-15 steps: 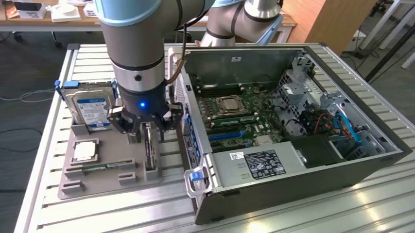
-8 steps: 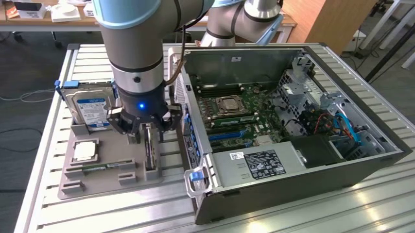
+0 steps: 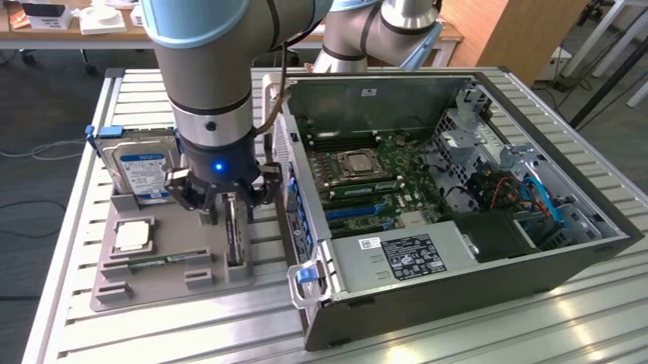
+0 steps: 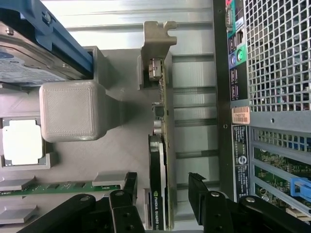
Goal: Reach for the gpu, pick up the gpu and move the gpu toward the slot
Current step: 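Pick up the gpu and move the gpu toward the slot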
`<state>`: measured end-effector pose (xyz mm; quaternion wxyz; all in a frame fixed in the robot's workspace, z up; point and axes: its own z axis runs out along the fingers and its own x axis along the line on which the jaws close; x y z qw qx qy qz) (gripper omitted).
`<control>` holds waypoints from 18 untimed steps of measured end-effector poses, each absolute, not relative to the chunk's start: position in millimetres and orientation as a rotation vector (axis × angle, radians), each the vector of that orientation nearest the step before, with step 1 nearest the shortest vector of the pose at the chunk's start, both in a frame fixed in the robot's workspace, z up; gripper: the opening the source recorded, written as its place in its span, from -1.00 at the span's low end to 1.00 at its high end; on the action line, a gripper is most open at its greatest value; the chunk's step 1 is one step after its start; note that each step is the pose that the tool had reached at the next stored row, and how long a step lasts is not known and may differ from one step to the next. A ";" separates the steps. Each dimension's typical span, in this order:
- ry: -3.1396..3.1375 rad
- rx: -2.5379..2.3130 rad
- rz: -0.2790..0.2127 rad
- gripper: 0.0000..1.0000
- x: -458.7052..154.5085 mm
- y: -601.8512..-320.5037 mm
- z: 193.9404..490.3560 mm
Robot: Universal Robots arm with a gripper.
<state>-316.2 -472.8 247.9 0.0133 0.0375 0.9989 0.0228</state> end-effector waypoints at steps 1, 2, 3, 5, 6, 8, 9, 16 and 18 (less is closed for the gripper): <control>3.112 0.117 0.071 0.10 -316.7 -472.1 247.2; 3.112 0.117 0.071 0.10 -317.0 -471.8 246.9; 3.112 0.117 0.071 0.10 -317.0 -471.8 246.9; 3.112 0.117 0.071 0.10 -317.0 -471.8 245.9; 3.112 0.117 0.071 0.10 -317.0 -471.8 244.5; 3.112 0.116 0.071 0.10 -317.0 -471.8 243.1; 3.112 0.117 0.071 0.10 -317.1 -471.8 242.9; 3.112 0.117 0.071 0.10 -317.1 -471.4 239.5; 3.112 0.117 0.071 0.10 -317.2 -470.6 238.9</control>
